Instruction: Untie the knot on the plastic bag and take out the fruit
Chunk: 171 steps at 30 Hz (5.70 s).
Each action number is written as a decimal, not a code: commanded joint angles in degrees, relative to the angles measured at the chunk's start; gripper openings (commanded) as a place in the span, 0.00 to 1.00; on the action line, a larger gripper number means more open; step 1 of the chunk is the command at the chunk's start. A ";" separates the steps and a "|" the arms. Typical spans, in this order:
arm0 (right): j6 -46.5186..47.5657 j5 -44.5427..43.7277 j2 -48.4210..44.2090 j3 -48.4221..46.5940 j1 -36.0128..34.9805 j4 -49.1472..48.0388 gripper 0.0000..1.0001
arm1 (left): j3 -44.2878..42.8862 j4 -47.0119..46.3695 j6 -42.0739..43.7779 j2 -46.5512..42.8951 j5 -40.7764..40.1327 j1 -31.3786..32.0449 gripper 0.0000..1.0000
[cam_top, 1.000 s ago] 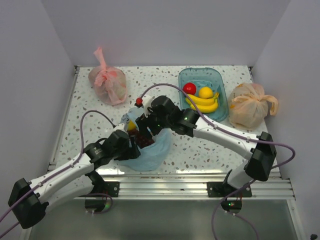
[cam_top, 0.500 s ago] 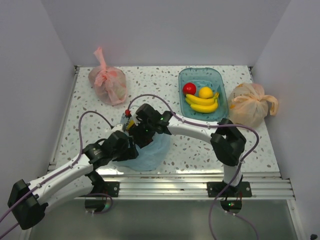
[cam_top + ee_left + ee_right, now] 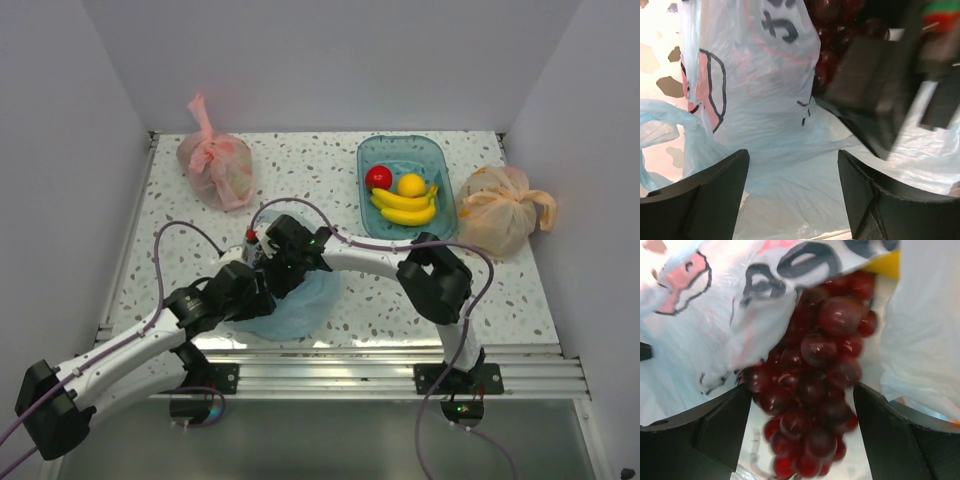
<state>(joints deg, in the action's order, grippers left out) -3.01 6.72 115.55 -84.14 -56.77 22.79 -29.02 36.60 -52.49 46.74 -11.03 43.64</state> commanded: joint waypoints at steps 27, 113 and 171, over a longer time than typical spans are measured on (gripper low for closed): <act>-4.63 7.34 -20.97 9.25 3.60 -15.64 0.00 | -3.68 -8.82 3.70 7.13 -10.77 -7.77 0.65; 1.86 13.22 -24.94 -1.73 5.98 5.77 0.81 | -4.74 -11.03 22.88 -4.82 -15.16 -11.82 1.00; -17.03 -15.78 -16.41 14.35 13.97 -12.59 0.88 | -16.50 -29.92 24.27 31.12 -10.86 -14.28 0.82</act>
<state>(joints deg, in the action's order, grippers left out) -17.63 -11.68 97.67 -71.24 -43.05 13.82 -42.37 10.76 -28.51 75.70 -22.06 30.39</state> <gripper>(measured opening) 0.877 0.857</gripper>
